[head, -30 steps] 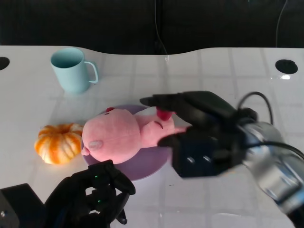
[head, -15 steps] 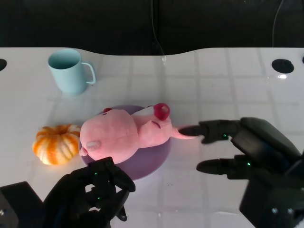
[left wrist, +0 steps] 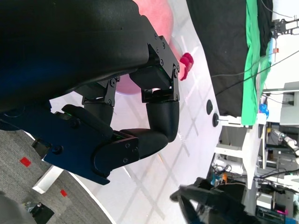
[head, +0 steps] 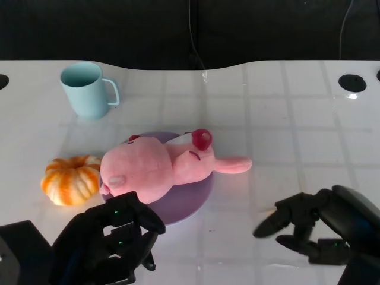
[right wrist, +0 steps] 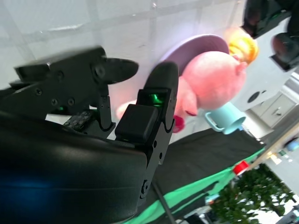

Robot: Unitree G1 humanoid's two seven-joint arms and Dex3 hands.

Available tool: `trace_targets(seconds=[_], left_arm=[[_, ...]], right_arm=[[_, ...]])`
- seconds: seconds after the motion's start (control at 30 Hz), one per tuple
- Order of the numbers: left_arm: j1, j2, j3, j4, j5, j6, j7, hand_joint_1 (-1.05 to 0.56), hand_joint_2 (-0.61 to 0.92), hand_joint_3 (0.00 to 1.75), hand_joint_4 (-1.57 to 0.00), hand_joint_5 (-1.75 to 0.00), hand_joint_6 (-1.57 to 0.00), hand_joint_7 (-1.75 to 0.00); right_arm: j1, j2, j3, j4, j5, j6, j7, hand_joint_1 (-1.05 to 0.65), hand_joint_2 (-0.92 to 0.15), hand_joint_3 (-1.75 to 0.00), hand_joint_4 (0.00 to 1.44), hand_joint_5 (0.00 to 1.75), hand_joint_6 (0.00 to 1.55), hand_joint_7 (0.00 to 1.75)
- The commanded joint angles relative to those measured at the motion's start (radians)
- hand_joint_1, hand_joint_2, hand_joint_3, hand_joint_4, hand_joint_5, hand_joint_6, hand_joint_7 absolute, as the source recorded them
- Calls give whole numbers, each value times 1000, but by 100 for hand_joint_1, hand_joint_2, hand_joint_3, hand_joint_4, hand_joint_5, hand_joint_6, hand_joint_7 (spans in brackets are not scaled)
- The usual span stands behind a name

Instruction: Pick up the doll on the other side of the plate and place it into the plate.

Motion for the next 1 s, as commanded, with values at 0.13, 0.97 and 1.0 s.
trace_targets(seconds=[0.13,0.97,1.0], left_arm=[[-5,26,12,14,5,-14,-9,-38,72,82,-61,-175,-68,-133],[2,30,6,34,16,-39,-13,-35,70,90,-58,-175,-63,-142],[3,31,6,33,18,-39,-11,-35,70,90,-58,-175,-63,-142]], right_arm=[[-6,10,-9,111,-3,-92,-77,11,-32,-139,93,174,86,141],[-19,27,-12,211,26,-147,-96,12,-26,-147,89,175,81,151],[-19,27,-12,210,24,-148,-96,12,-27,-146,89,175,81,151]])
